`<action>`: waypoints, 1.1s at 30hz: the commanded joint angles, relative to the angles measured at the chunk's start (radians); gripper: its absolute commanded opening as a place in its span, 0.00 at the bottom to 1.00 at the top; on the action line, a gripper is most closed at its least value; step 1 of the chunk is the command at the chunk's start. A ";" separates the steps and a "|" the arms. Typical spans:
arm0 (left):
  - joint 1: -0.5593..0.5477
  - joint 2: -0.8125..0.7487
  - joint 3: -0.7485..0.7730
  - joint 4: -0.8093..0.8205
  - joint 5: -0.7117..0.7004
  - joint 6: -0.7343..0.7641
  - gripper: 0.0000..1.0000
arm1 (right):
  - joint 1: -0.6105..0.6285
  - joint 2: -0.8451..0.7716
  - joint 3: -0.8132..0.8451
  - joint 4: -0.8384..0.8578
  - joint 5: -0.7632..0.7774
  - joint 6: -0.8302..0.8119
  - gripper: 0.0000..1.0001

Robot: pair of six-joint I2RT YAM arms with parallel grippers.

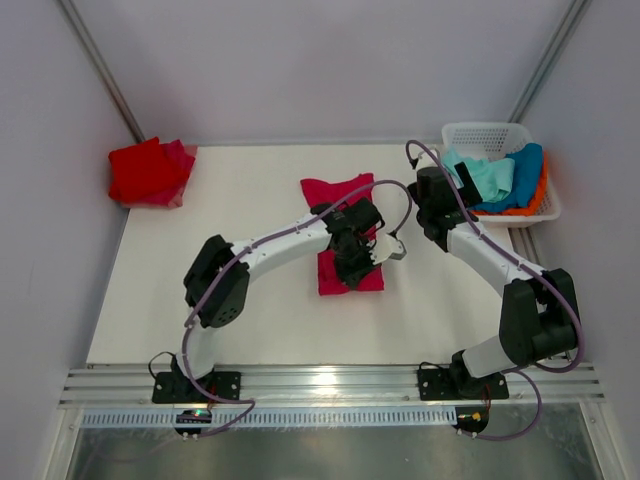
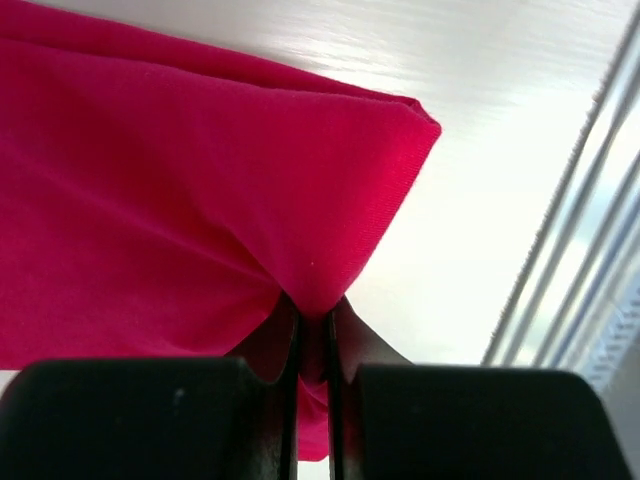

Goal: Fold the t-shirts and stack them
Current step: Fold the tshirt

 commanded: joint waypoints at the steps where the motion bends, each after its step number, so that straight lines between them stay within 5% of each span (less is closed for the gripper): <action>1: -0.012 -0.032 0.080 -0.217 0.131 0.065 0.00 | 0.003 -0.037 0.023 0.014 0.000 0.028 0.99; 9: -0.049 -0.040 0.244 -0.467 0.319 0.168 0.00 | 0.003 -0.050 0.027 0.034 0.025 0.018 0.99; 19: 0.026 0.153 0.583 -0.528 0.188 0.281 0.00 | -0.017 -0.138 0.037 0.110 0.092 -0.021 0.99; 33: 0.167 0.274 0.659 -0.308 0.102 0.243 0.00 | -0.089 -0.199 -0.027 0.175 0.092 -0.057 0.99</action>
